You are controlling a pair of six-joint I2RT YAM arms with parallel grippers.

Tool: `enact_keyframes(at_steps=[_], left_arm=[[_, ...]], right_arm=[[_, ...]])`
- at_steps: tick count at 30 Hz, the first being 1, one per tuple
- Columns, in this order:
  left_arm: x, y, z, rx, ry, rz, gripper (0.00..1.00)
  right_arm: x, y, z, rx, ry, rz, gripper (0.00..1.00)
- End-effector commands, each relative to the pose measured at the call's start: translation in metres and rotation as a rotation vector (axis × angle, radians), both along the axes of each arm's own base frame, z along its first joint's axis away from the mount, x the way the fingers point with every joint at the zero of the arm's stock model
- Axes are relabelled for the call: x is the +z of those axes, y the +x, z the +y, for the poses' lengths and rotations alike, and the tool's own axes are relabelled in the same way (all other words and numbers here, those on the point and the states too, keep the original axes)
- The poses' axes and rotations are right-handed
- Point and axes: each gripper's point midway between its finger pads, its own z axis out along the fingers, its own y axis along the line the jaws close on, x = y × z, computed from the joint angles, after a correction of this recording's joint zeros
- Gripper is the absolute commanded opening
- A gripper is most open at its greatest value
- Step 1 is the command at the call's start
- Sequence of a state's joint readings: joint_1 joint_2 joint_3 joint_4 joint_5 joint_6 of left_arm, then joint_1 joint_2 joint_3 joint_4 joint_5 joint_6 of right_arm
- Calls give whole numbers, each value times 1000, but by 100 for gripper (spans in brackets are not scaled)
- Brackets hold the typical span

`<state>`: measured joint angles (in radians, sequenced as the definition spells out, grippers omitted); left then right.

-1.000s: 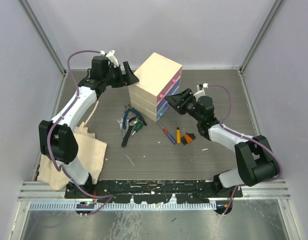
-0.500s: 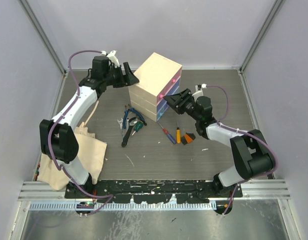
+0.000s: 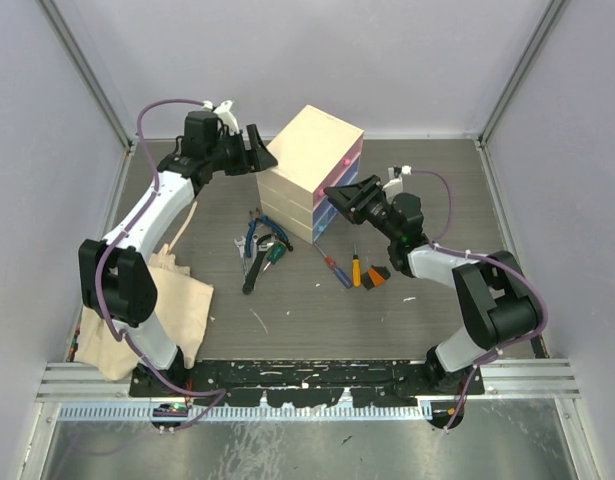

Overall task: Sort the tools into containers
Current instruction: Open the drawer in the storage box.

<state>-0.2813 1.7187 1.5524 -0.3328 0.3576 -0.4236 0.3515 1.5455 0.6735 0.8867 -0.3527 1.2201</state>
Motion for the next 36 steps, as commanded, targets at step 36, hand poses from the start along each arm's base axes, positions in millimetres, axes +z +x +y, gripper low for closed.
enact_keyframes(at_steps=[36], left_arm=[[-8, -4, -3, -19, 103, 20, 72]], right_arm=[[20, -3, 14, 62, 114, -91, 19]])
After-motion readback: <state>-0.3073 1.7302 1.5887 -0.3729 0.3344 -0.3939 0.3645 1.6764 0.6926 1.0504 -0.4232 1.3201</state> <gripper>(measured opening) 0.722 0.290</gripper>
